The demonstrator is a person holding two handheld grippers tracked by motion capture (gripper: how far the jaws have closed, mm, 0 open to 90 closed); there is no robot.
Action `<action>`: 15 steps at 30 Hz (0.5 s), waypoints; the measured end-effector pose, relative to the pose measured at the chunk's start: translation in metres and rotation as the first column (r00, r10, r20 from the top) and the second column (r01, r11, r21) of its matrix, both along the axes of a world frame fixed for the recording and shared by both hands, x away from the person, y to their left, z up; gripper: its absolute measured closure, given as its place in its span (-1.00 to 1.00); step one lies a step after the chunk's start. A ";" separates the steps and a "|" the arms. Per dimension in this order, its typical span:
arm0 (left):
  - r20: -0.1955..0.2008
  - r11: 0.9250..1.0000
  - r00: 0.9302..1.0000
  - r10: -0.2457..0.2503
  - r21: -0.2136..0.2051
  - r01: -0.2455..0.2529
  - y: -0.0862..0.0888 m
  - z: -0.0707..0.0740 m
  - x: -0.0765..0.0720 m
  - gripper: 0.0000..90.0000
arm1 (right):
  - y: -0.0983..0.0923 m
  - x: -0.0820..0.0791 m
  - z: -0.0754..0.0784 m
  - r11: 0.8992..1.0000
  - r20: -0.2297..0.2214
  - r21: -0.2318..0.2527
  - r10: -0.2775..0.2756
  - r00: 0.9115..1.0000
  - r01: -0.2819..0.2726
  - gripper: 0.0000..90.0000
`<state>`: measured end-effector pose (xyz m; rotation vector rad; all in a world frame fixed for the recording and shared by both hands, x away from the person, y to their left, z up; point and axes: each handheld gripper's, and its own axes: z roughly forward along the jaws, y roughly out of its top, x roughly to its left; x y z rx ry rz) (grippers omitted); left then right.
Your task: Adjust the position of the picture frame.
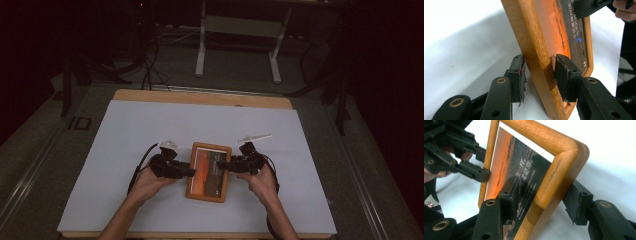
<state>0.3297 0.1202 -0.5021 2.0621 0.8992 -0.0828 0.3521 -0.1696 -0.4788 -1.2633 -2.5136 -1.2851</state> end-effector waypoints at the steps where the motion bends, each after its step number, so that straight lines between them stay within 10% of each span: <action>1: -0.009 1.000 1.000 0.015 -0.004 -0.015 0.001 -0.001 0.000 0.36 | 0.002 0.002 0.000 1.000 -0.002 0.000 0.001 1.000 -0.001 0.07; 15: -0.093 0.995 0.991 0.100 0.034 -0.097 0.000 -0.012 0.009 0.24 | 0.016 0.032 -0.021 1.000 -0.086 0.014 -0.021 0.996 0.022 -0.10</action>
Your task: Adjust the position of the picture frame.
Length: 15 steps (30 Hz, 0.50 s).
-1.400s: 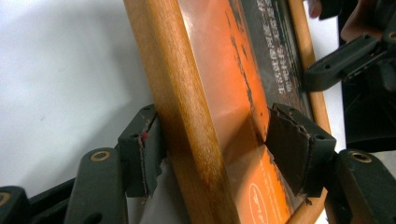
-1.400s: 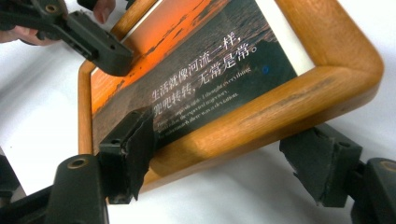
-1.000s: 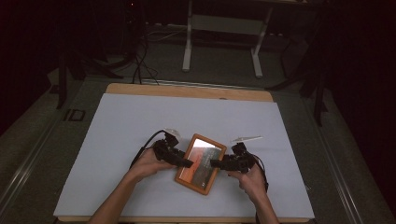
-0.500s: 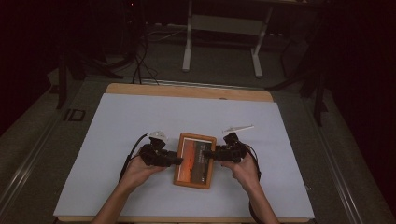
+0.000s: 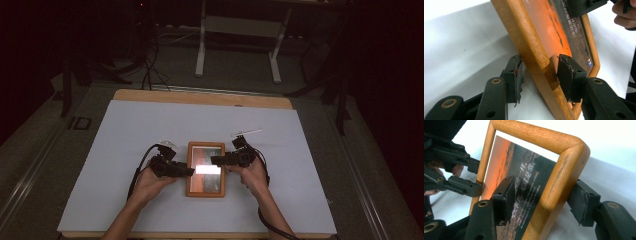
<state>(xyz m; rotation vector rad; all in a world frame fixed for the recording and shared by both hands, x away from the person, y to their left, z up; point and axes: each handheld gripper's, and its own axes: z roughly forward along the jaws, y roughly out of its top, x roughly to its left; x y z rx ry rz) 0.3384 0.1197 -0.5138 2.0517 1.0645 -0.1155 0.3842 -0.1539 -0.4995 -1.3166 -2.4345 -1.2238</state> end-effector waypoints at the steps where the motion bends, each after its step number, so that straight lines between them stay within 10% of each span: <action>1: -0.010 1.000 1.000 0.005 -0.001 -0.005 -0.001 -0.001 0.001 0.20 | 0.001 0.003 -0.004 1.000 -0.015 -0.002 -0.008 1.000 0.008 -0.13; 15: -0.037 0.999 0.998 -0.043 -0.024 0.042 0.000 -0.009 0.015 0.13 | 0.000 0.007 -0.016 0.999 -0.067 0.001 -0.044 0.997 0.044 -0.19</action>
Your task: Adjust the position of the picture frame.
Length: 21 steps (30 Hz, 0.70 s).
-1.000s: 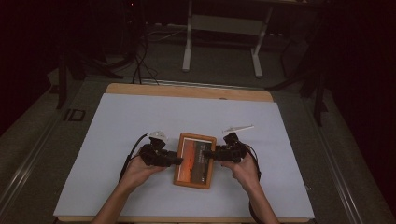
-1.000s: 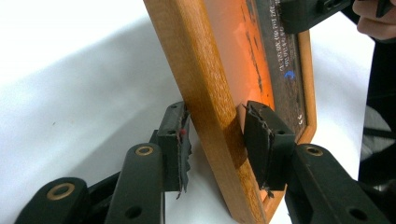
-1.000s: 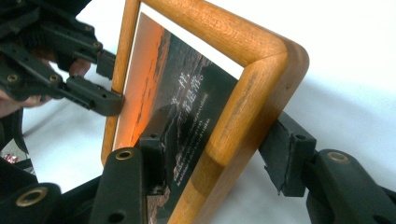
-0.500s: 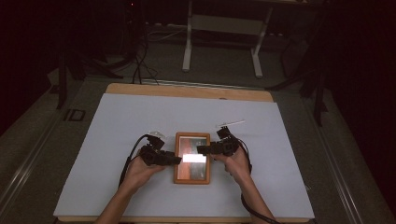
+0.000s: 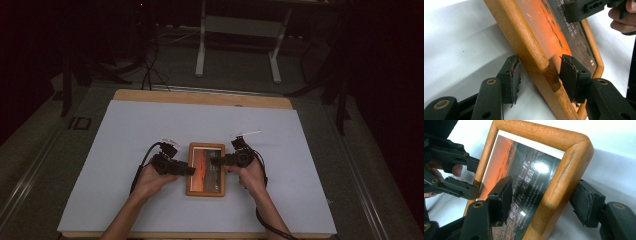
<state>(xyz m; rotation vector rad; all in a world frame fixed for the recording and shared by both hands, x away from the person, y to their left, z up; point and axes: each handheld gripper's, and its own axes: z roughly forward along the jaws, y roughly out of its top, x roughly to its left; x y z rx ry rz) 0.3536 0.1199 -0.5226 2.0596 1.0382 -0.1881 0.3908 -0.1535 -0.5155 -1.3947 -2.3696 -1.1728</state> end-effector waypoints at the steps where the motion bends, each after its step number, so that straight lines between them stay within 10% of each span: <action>1: 0.003 1.000 1.000 -0.007 0.000 0.007 0.000 0.000 0.001 0.13 | -0.001 -0.001 0.000 1.000 0.001 -0.003 -0.002 1.000 0.002 -0.19; 12: 0.037 1.000 0.999 -0.020 0.007 0.020 -0.003 -0.001 0.000 0.03 | -0.009 -0.014 -0.001 1.000 0.063 -0.005 -0.003 0.998 0.004 -0.12; 21: 0.082 0.998 0.995 0.061 -0.003 -0.061 0.005 0.006 -0.008 -0.08 | -0.025 -0.026 0.007 0.998 0.144 0.029 -0.060 0.988 0.056 -0.11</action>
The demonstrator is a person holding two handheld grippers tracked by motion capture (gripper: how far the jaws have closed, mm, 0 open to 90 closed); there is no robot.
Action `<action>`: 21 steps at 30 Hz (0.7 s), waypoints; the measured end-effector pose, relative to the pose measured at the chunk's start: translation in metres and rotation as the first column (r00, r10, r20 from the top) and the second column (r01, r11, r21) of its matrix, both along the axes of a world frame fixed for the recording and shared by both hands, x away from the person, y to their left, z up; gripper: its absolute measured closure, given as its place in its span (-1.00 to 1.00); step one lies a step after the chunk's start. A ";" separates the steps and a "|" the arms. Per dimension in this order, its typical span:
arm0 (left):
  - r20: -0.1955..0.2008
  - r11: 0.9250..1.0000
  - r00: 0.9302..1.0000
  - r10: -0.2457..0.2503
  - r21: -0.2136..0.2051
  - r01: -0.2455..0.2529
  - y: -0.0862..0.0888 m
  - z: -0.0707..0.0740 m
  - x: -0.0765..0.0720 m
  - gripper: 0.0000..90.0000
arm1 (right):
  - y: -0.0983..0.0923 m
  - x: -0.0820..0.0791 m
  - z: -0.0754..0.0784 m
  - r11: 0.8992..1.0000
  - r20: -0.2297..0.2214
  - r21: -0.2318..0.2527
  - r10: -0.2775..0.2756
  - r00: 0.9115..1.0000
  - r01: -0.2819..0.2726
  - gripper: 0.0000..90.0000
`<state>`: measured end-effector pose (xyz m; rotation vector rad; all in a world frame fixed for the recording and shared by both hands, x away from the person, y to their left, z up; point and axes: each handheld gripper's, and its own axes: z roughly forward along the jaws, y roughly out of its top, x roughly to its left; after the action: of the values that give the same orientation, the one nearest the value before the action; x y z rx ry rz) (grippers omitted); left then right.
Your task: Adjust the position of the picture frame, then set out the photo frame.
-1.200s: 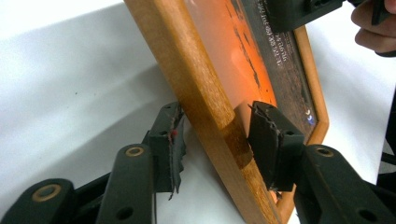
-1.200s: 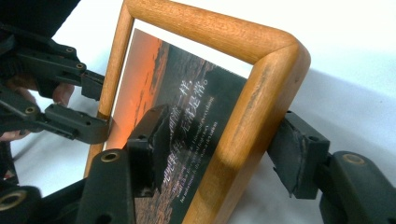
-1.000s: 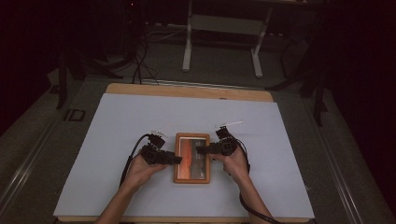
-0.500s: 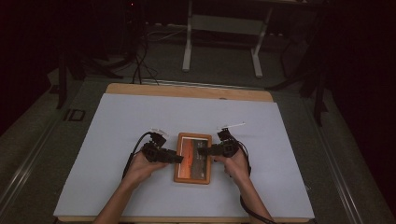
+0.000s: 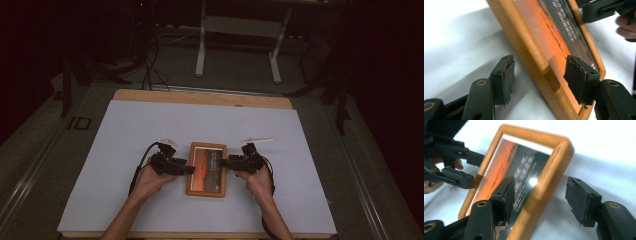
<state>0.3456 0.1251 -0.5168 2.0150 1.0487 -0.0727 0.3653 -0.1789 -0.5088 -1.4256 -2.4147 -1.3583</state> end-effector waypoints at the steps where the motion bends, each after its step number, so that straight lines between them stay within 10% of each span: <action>1: 0.015 1.000 1.000 0.014 0.004 -0.014 0.001 0.003 -0.002 -0.08 | -0.002 -0.001 0.003 1.000 0.014 0.006 -0.005 1.000 0.004 -0.11; 9: 0.185 0.992 0.978 0.099 0.057 -0.111 0.011 0.016 -0.020 -0.06 | 0.003 -0.006 0.017 0.998 0.134 -0.064 -0.003 0.991 0.012 -0.11; 18: 0.210 0.988 0.967 0.146 0.021 -0.154 0.020 0.014 -0.027 -0.05 | 0.018 -0.012 0.023 0.976 0.271 -0.218 0.041 0.962 0.019 0.11; 21: 0.260 0.985 0.952 0.162 0.016 -0.172 0.020 0.018 -0.033 -0.02 | 0.021 -0.013 0.025 0.975 0.306 -0.219 0.041 0.951 0.029 0.40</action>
<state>0.3129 0.1451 -0.4992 1.9000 1.0528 0.2940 0.3524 -0.1578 -0.4842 -1.3313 -2.8453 -1.4470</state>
